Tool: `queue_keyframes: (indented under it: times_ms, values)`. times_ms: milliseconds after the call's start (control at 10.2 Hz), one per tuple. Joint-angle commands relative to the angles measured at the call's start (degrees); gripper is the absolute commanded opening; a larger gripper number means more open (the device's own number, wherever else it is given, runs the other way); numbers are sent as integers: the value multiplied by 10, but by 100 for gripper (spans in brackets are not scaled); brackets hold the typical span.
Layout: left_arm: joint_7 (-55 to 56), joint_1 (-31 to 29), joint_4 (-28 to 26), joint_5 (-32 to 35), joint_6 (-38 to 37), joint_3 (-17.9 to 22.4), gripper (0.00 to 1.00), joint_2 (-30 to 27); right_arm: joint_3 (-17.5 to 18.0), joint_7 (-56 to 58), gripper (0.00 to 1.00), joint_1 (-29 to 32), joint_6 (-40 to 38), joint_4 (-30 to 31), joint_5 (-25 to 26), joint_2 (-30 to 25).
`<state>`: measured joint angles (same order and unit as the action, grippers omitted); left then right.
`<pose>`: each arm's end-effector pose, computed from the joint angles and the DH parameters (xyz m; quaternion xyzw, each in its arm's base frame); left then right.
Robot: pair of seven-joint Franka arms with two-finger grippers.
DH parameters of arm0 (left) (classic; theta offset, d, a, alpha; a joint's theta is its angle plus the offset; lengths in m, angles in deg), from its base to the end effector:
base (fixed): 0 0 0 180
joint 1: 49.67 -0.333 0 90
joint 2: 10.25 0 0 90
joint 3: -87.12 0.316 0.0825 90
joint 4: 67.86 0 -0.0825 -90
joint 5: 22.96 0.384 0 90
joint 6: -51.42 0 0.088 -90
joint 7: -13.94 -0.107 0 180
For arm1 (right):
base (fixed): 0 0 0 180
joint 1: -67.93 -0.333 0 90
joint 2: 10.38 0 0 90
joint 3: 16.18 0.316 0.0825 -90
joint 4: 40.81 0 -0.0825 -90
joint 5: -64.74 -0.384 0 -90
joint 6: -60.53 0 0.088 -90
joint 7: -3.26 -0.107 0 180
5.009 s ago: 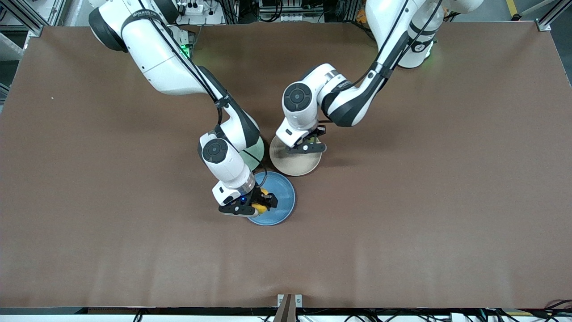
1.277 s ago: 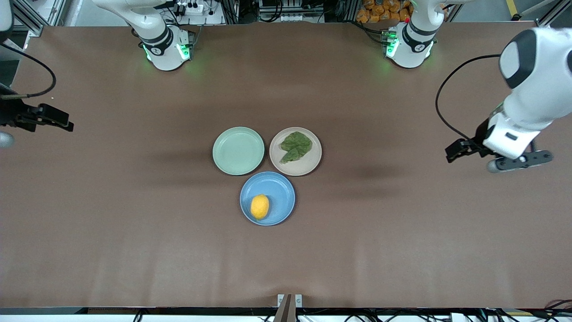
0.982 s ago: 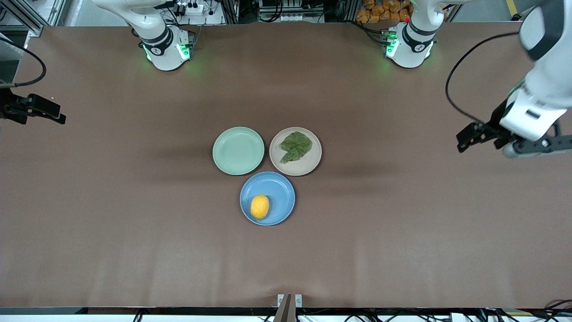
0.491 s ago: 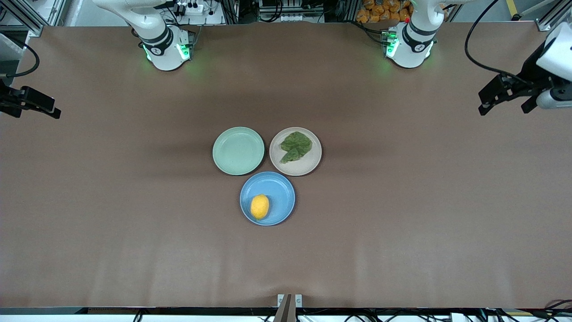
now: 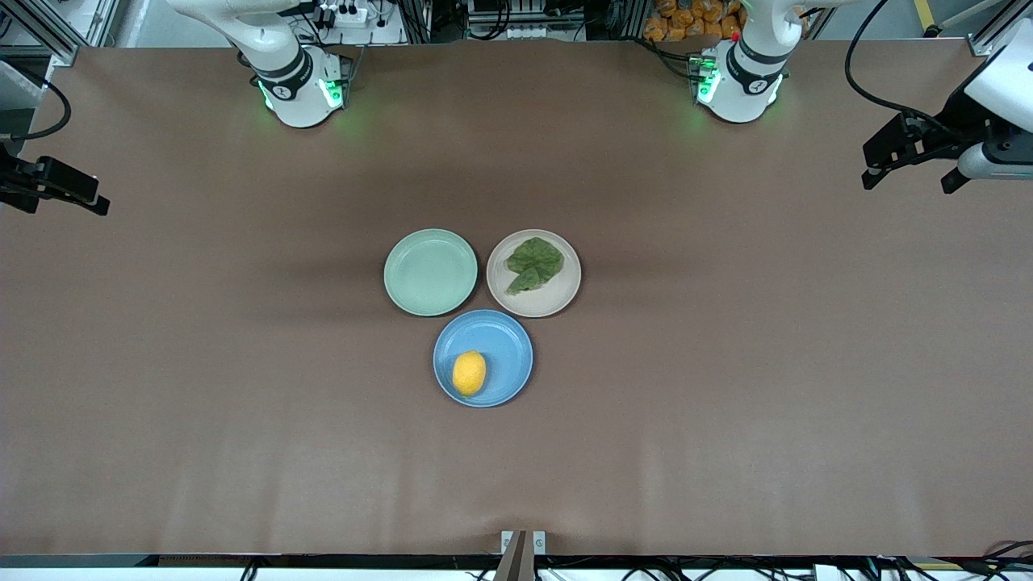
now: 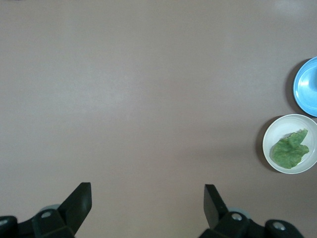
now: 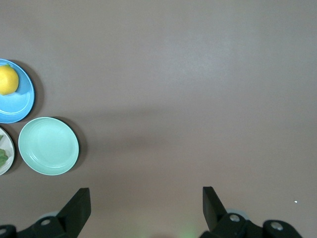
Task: Place lemon and lettuce in plates
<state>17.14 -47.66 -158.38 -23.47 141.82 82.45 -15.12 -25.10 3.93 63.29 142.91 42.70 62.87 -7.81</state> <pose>0.5247 -0.0646 0.6667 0.9987 -0.0305 0.0411 0.0045 0.5537 -0.0353 0.6414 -0.9990 0.0299 0.0314 0.0141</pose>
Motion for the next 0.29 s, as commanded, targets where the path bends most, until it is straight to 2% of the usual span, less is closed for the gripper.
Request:
queue_keyframes:
  times_ms: [0, 196]
  values:
    - [-14, -1, 10, -14, -13, 0, 100, 2, 0, -8, 100, -5, 1, 4, 6, -6]
    - [-14, -1, 10, -14, -15, 1, 100, 2, 0, -8, 100, -5, 1, 4, 6, -6]
